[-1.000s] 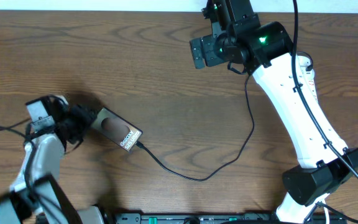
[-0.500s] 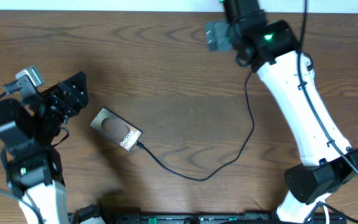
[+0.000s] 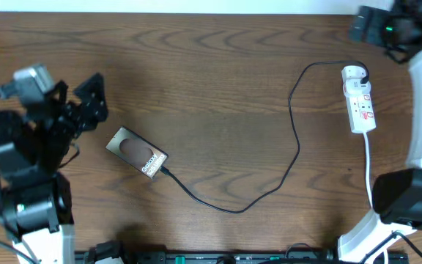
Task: Plug charger to phone and switch on socket
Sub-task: 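Move the right gripper over the power strip's switch beside the charger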
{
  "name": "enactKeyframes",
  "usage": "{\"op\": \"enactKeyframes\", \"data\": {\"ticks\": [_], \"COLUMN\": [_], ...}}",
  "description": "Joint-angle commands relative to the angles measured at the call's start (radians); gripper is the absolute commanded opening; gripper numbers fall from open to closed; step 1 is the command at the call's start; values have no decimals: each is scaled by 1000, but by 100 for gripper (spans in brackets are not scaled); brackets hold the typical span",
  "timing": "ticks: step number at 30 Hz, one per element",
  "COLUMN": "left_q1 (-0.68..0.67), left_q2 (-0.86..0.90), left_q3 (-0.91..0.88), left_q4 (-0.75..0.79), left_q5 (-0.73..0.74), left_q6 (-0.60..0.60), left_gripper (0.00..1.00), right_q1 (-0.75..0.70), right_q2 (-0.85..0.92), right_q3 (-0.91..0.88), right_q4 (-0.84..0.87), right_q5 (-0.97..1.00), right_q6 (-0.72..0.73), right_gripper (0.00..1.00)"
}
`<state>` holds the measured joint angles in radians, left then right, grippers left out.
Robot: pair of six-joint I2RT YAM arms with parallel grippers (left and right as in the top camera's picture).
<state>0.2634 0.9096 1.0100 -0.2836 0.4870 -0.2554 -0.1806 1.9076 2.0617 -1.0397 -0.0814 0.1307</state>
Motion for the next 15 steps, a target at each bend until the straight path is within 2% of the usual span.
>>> {"op": "enactKeyframes", "data": {"ticks": [1,8,10,15], "left_q1": [-100,-354,-396,-424], "left_q2": [58,168,189,213], "left_q3": [61,72,72,71], "left_q4": [-19,-18,-14,-23], "left_q5": [-224,-586,-633,-638], "left_q6": [57,56,56,56], "left_gripper": [86,86,86,86], "right_q1": [-51,-103,-104,-104], "right_q2": [29,108,142,234], "right_q3": [4,4,4,4], "right_q4": [-34,-112,-118,-123], "right_q5": [-109,-104,-80,-32], "right_q6": [-31,-98,-106,-106], "right_gripper": [99,99,99,99]}}
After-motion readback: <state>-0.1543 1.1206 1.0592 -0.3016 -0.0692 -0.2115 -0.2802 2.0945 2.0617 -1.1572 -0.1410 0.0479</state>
